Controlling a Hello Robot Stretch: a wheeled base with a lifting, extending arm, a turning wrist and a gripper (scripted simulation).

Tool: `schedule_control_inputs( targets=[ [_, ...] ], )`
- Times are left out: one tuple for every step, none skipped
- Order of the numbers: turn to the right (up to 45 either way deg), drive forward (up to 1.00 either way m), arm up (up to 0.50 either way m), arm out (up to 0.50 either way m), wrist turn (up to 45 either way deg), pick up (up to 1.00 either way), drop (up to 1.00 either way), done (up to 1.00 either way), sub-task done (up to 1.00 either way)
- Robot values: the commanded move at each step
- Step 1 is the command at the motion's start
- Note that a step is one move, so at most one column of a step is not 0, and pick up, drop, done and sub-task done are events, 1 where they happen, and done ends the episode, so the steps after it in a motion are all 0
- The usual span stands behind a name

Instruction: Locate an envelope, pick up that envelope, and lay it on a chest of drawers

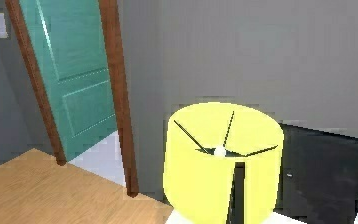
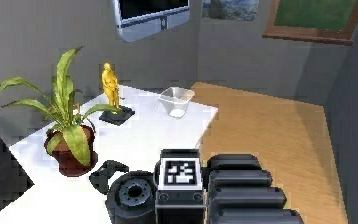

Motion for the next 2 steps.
schedule_control_inputs(
  targets=[
    [-45.0, 0.00, 0.00, 0.00, 0.0, 0.00, 0.00, 0.00, 0.00],
    [-45.0, 0.00, 0.00, 0.00, 0.0, 0.00, 0.00, 0.00, 0.00]
  ],
)
